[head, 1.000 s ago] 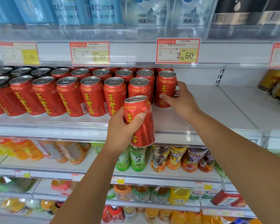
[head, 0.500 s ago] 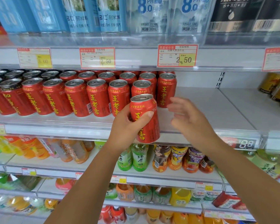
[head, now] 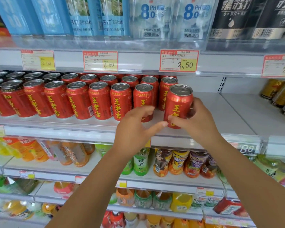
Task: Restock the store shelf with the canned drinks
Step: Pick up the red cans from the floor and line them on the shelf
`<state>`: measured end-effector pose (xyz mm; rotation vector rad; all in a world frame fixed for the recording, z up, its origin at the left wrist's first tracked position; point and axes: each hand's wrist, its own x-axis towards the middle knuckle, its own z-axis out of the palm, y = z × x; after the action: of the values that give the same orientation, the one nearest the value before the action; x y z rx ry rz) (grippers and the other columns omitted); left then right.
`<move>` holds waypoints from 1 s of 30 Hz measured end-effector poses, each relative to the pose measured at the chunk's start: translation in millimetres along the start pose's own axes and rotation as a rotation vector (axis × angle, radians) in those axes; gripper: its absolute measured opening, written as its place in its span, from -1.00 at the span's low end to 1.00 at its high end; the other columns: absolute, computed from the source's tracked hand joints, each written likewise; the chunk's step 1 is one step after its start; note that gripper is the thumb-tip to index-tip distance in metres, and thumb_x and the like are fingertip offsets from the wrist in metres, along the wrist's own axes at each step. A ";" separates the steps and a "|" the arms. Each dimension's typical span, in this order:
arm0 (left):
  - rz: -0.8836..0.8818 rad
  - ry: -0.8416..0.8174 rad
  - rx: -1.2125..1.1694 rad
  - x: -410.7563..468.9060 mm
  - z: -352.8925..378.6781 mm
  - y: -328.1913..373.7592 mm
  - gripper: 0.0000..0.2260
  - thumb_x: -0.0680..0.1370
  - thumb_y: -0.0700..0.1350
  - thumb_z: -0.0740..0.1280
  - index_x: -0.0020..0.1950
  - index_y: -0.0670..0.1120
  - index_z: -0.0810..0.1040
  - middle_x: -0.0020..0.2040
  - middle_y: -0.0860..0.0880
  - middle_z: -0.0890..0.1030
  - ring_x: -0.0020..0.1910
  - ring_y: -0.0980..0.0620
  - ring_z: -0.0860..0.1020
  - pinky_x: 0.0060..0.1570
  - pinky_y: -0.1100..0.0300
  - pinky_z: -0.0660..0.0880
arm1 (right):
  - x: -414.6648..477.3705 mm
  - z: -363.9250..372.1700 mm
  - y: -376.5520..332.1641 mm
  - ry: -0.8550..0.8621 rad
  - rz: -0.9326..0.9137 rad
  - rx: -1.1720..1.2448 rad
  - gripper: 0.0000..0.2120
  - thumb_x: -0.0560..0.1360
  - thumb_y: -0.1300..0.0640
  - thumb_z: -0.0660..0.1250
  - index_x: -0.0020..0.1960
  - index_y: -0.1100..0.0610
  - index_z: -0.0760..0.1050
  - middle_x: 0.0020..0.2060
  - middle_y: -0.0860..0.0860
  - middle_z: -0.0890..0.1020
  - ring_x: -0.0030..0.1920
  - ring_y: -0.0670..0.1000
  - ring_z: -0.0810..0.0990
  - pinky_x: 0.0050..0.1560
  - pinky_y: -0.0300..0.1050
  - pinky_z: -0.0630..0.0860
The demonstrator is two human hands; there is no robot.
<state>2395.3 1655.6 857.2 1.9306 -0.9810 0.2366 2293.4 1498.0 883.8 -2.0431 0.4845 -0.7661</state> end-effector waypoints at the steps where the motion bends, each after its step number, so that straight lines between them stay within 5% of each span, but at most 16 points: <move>1: 0.031 0.014 0.104 -3.6 0.4 -11.1 -0.39 0.34 0.43 0.31 0.23 0.06 0.59 0.13 0.13 0.62 0.13 0.16 0.54 0.16 0.09 0.49 | 5.6 1.3 3.8 -0.005 0.012 -0.020 -0.43 0.28 0.05 0.59 0.19 -0.06 0.39 -0.03 -0.21 0.57 -0.06 -0.30 0.54 -0.10 -0.40 0.43; 5: 0.176 0.087 0.239 -15.0 18.4 -50.4 -0.61 0.36 0.30 0.39 0.03 0.07 0.67 -0.05 0.14 0.68 -0.03 0.07 0.61 0.13 0.02 0.42 | 19.0 13.1 14.5 -0.035 0.057 -0.040 -0.36 0.27 0.05 0.59 0.27 -0.01 0.38 0.09 -0.09 0.59 0.07 -0.08 0.57 0.13 -0.11 0.50; 10: 0.244 0.194 0.202 -17.3 30.0 -60.0 -0.67 0.38 0.24 0.43 0.00 0.08 0.68 -0.09 0.15 0.67 -0.04 0.09 0.58 0.15 0.17 0.27 | 28.3 23.0 18.5 -0.046 0.067 -0.005 -0.24 0.29 0.04 0.59 0.36 0.02 0.28 0.20 -0.03 0.56 0.13 -0.05 0.56 0.15 -0.10 0.49; 22: 0.203 0.164 0.229 -17.2 26.9 -53.6 -0.65 0.38 0.21 0.44 0.07 0.08 0.66 -0.02 0.13 0.67 0.00 0.07 0.55 0.16 0.21 0.23 | 28.0 25.2 12.5 -0.083 0.060 -0.085 -0.22 0.34 -0.04 0.55 0.42 0.05 0.24 0.24 0.00 0.52 0.14 -0.08 0.51 0.11 -0.19 0.42; 27: 0.374 0.161 0.177 -35.9 44.6 -13.7 -0.73 0.44 -0.10 0.47 0.13 -0.05 0.63 0.14 0.05 0.62 0.15 0.00 0.53 0.22 0.12 0.38 | -19.7 -10.4 19.4 0.268 -0.076 0.179 -0.64 0.48 0.13 0.43 0.23 0.04 0.44 0.04 0.00 0.60 0.08 -0.07 0.58 0.15 -0.22 0.50; 30: 0.369 -0.072 -0.046 -69.2 86.3 15.7 -0.80 0.48 -0.12 0.41 0.10 -0.04 0.63 0.09 0.08 0.62 0.12 0.07 0.52 0.17 0.27 0.39 | -68.0 -48.6 49.0 0.406 -0.055 0.217 -0.87 0.55 0.19 0.33 0.08 0.04 0.52 -0.07 0.02 0.65 -0.04 0.03 0.65 0.01 -0.12 0.56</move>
<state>2319.4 1619.3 783.6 1.7154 -1.3781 0.3529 2208.1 1482.5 840.6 -1.7080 0.5455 -1.2221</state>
